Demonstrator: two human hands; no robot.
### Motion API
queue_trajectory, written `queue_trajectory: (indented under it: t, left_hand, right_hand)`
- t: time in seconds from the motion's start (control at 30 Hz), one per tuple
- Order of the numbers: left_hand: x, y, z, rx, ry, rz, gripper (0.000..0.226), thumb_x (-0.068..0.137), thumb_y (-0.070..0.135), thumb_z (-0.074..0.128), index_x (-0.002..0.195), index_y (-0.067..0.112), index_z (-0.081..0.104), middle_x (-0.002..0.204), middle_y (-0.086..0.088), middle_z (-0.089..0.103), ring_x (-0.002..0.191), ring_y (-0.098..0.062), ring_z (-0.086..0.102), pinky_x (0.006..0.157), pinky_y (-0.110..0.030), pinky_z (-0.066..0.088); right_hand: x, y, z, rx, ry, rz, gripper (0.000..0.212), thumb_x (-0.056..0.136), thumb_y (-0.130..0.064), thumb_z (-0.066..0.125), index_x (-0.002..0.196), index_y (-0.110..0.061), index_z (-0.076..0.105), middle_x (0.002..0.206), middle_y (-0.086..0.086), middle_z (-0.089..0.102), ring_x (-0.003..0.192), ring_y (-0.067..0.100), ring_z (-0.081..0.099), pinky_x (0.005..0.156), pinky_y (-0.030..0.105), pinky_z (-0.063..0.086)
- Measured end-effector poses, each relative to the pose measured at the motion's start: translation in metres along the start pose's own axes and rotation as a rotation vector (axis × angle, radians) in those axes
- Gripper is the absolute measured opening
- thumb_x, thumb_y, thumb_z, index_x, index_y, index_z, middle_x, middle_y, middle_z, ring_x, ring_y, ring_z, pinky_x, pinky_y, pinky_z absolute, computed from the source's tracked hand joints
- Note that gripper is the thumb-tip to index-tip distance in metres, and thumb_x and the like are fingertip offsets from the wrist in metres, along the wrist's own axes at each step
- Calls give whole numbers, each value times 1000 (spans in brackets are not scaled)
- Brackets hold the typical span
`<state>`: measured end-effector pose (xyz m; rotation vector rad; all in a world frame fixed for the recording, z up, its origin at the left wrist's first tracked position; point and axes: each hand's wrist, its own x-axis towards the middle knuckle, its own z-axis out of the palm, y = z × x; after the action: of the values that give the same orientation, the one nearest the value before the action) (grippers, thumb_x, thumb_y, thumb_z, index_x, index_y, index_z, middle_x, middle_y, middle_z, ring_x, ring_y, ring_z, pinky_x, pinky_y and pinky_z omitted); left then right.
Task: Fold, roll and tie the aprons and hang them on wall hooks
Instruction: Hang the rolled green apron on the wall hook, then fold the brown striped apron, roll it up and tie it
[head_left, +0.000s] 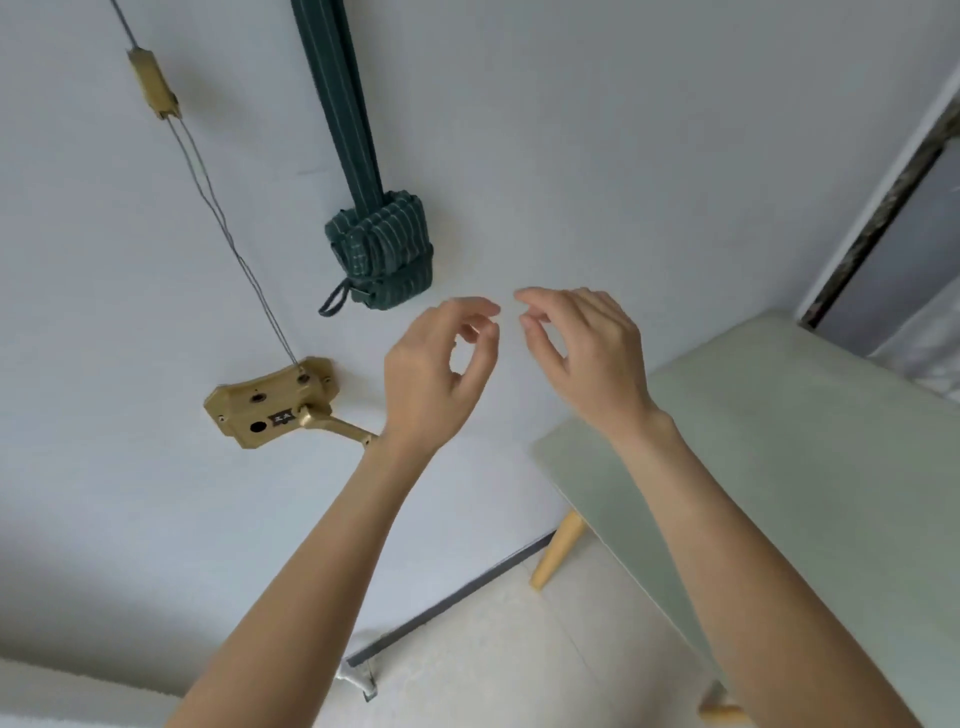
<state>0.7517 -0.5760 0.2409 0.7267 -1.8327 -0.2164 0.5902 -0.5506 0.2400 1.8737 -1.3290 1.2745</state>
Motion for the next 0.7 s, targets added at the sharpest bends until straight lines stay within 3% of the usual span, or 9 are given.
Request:
queue_trajectory:
  t: [0.1,0.23,0.33,0.47,0.57,0.7]
  left_hand:
    - [-39,4,42,-14,-286,-42,19,91,27,51,107,21,60,89,13,64,77,-1,56,68,-26,49]
    - [-95,15,104,-54,-651,-186,20,86,30,51,105,30,58,87,20,62,75,3,57,72,-27,51]
    - [-139,50,156,-71,-903,-254,16,87,29,55,102,31,61,83,22,60,70,8,55,71,-22,46]
    - [-188,97,222,-38,-1221,-299,21,87,34,56,106,31,62,96,16,66,90,-8,62,84,-26,47]
    - [-233,146,274,-12,-1418,-264,24,87,34,57,111,33,61,112,13,65,102,-10,60,93,-30,44]
    - [-284,224,326,-62,-1437,-242,22,87,30,57,109,32,62,109,14,65,95,-9,62,90,-29,46]
  right_hand:
    - [-58,15,-37,-111,-107,65,14,88,-15,58,96,-11,69,72,-2,67,65,19,63,57,29,50]
    - [-152,39,-89,-199,-381,354,15,87,-20,50,90,-16,64,74,-4,66,68,17,64,48,31,50]
    - [-235,52,-150,-234,-558,651,17,85,-24,50,94,-20,64,82,-8,67,73,16,65,55,28,50]
    - [-327,66,-237,-261,-826,996,17,90,-27,51,102,-23,61,99,-9,65,92,17,62,73,30,47]
    - [-383,71,-315,-212,-832,1180,19,92,-27,52,106,-26,64,103,-11,66,93,12,61,79,32,49]
    - [-434,83,-407,-218,-743,1252,17,92,-24,52,105,-25,64,100,-11,66,90,7,59,77,28,48]
